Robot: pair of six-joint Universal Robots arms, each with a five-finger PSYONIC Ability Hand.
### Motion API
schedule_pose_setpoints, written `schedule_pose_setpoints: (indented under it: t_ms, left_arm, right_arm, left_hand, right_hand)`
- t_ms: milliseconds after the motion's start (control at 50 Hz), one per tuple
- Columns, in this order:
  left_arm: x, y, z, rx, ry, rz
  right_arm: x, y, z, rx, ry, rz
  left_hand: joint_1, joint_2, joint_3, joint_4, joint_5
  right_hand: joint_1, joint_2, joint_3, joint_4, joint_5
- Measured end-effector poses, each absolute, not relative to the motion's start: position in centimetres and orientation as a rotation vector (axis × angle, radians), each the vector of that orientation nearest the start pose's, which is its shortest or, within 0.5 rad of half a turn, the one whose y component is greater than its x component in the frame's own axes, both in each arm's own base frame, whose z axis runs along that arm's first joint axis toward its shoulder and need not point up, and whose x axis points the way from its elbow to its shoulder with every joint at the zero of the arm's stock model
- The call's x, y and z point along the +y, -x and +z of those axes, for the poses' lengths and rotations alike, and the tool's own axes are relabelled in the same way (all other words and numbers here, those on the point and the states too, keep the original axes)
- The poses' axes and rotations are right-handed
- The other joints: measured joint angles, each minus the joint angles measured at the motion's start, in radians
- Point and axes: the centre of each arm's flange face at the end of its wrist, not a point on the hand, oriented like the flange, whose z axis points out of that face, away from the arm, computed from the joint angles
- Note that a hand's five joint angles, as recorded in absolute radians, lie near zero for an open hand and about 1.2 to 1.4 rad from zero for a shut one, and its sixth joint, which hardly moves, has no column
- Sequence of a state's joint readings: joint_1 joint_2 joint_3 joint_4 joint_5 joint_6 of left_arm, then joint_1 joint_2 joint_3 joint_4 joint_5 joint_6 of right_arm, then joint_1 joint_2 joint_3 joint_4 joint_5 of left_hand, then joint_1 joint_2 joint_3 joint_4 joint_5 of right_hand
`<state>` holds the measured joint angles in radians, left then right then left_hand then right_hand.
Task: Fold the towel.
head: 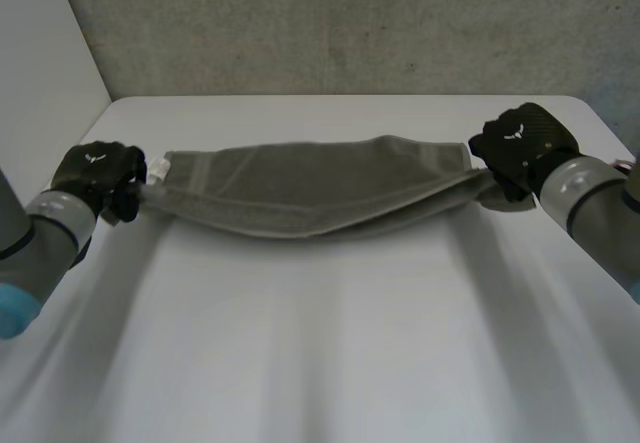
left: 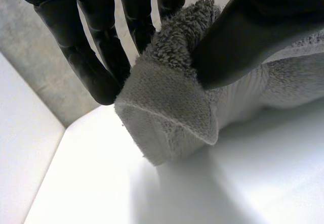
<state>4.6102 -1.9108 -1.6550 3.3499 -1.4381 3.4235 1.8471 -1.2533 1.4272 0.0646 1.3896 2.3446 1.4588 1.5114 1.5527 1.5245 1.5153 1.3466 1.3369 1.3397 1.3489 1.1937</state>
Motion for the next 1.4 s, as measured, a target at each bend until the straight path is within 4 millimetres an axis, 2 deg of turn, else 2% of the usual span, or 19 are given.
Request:
schedule_pose_setpoints:
  t_ms: [120, 260, 380, 440, 560, 620, 720, 860, 1000, 1120, 1260, 1280, 1300, 1320, 1380, 1400]
  left_arm:
    - [-31.4, 16.1, 20.4, 2.324, -0.564, -1.96]
    - [-29.3, 15.2, 24.4, 2.193, -0.591, -2.099]
    - [-28.6, 15.3, 25.4, 2.161, -0.63, -2.152]
    - [-29.1, 15.5, 24.2, 2.211, -0.646, -2.116]
    - [-30.9, 16.0, 20.5, 2.344, -0.664, -1.994]
    - [-32.7, 16.1, 18.6, 2.382, -0.64, -1.932]
    - [-35.4, 16.2, 17.0, 2.387, -0.592, -1.887]
    - [-38.7, 17.2, 15.8, 2.349, -0.575, -1.907]
    - [-40.9, 18.5, 14.4, 2.323, -0.578, -1.913]
    - [-41.5, 19.3, 13.3, 2.31, -0.56, -1.89]
    - [-41.6, 19.5, 12.8, 2.308, -0.551, -1.875]
    - [-41.5, 19.5, 12.8, 2.308, -0.551, -1.874]
    - [-41.5, 19.5, 12.7, 2.308, -0.553, -1.873]
    - [-41.5, 19.6, 12.7, 2.308, -0.554, -1.873]
    - [-41.3, 19.9, 12.9, 2.304, -0.563, -1.879]
    - [-41.3, 19.9, 12.9, 2.302, -0.565, -1.881]
  right_arm:
    - [-27.5, -22.7, 26.4, 2.161, 1.486, -2.057]
    - [-25.5, -20.7, 29.6, 2.205, 1.478, -2.04]
    - [-25.4, -20.4, 29.8, 2.207, 1.53, -1.963]
    - [-26.1, -20.7, 28.8, 2.218, 1.56, -1.905]
    - [-28.4, -21.5, 26.0, 2.246, 1.605, -1.797]
    - [-30.3, -22.3, 24.0, 2.249, 1.613, -1.771]
    - [-33.2, -23.4, 21.7, 2.234, 1.612, -1.817]
    - [-37.0, -24.9, 19.7, 2.204, 1.572, -2.026]
    - [-40.3, -25.9, 17.9, 2.171, 1.501, -2.204]
    - [-41.5, -26.6, 16.0, 2.152, 1.49, -2.219]
    - [-41.5, -27.4, 14.4, 2.141, 1.512, -2.182]
    - [-41.5, -27.5, 14.3, 2.14, 1.513, -2.181]
    - [-41.5, -27.5, 14.1, 2.142, 1.513, -2.182]
    - [-41.5, -27.6, 14.1, 2.143, 1.511, -2.185]
    - [-41.7, -27.6, 14.1, 2.15, 1.488, -2.229]
    - [-41.8, -27.5, 14.2, 2.151, 1.482, -2.238]
  left_hand:
    - [0.0, 0.0, 0.0, 0.0, 0.0]
    - [0.0, 0.0, 0.0, 0.0, 0.0]
    - [0.0, 0.0, 0.0, 0.0, 0.0]
    - [0.0, 0.0, 0.001, 0.0, 0.0]
    - [0.001, 0.0, 0.001, 0.006, 0.0]
    - [0.001, 0.0, 0.001, 0.006, 0.0]
    - [0.001, 0.0, 0.001, 0.006, 0.0]
    - [0.001, 0.0, 0.001, 0.006, 0.0]
    - [0.001, 0.0, 0.002, 0.006, 0.0]
    - [0.001, 0.0, 0.002, 0.006, 0.0]
    - [0.001, 0.0, 0.002, 0.006, 0.0]
    - [-0.075, -0.08, -0.083, -0.079, -0.084]
    - [-0.274, -0.278, -0.284, -0.268, -0.264]
    - [-0.36, -0.363, -0.347, -0.358, -0.349]
    - [-0.918, -0.898, -0.915, -0.938, -0.912]
    - [-1.009, -1.014, -1.036, -1.058, -1.035]
  right_hand:
    - [0.0, 0.0, 0.0, 0.0, 0.0]
    - [0.0, 0.0, 0.0, 0.0, 0.0]
    - [0.0, 0.0, 0.0, 0.0, 0.0]
    - [0.0, 0.0, 0.0, 0.0, 0.0]
    - [0.0, 0.0, 0.0, 0.0, 0.0]
    - [0.0, 0.0, 0.0, 0.0, 0.0]
    - [0.0, 0.0, 0.0, 0.0, 0.0]
    - [0.0, 0.0, 0.0, 0.0, 0.0]
    - [0.0, 0.0, 0.0, 0.0, 0.001]
    - [0.0, 0.0, 0.0, 0.0, 0.003]
    - [0.0, 0.0, 0.0, 0.0, 0.007]
    - [-0.093, -0.094, -0.092, -0.078, -0.075]
    - [-0.249, -0.257, -0.249, -0.253, -0.253]
    - [-0.376, -0.386, -0.353, -0.356, -0.358]
    - [-0.921, -0.939, -0.913, -0.914, -0.963]
    - [-0.977, -0.992, -0.971, -0.974, -1.023]
